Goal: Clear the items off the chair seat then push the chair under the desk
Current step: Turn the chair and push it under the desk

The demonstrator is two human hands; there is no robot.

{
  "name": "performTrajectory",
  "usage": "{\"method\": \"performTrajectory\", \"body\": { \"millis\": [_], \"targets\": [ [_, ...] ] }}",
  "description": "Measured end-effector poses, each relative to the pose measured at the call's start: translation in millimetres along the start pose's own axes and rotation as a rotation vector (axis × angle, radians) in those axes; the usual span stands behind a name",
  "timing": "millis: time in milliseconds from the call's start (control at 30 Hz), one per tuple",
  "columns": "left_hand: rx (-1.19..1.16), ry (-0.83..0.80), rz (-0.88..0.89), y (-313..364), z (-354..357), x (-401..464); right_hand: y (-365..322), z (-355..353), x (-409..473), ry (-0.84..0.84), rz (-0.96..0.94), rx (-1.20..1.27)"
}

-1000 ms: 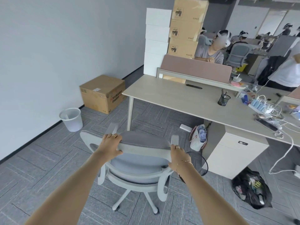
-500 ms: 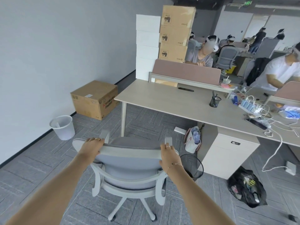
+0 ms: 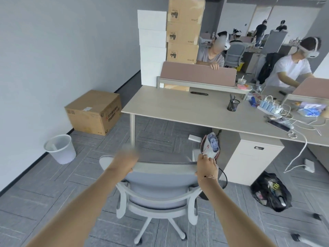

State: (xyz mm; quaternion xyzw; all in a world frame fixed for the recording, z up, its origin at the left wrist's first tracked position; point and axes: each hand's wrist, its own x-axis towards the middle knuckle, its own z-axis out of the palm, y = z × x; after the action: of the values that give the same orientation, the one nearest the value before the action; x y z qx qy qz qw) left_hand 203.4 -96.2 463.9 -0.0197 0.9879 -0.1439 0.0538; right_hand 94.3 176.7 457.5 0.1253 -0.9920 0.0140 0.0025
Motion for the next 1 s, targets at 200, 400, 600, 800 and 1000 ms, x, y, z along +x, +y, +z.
{"method": "performTrajectory", "body": {
  "millis": [200,400,600,800,1000],
  "targets": [
    [-0.494,0.020,0.158,-17,5,22,16,1,-4,-0.036,0.039,-0.031],
    [-0.543,0.009,0.199,-40,12,40,6,4,10,-0.060,-0.001,-0.030],
    [-0.503,0.003,0.184,-66,23,70,-22,0,37,-0.085,0.000,-0.039],
    [-0.471,0.002,0.159,-92,35,116,-34,2,91,-0.113,-0.033,-0.063],
    [-0.477,-0.037,0.149,-107,34,170,-33,-4,148,-0.150,-0.051,-0.064]
  ]
}}
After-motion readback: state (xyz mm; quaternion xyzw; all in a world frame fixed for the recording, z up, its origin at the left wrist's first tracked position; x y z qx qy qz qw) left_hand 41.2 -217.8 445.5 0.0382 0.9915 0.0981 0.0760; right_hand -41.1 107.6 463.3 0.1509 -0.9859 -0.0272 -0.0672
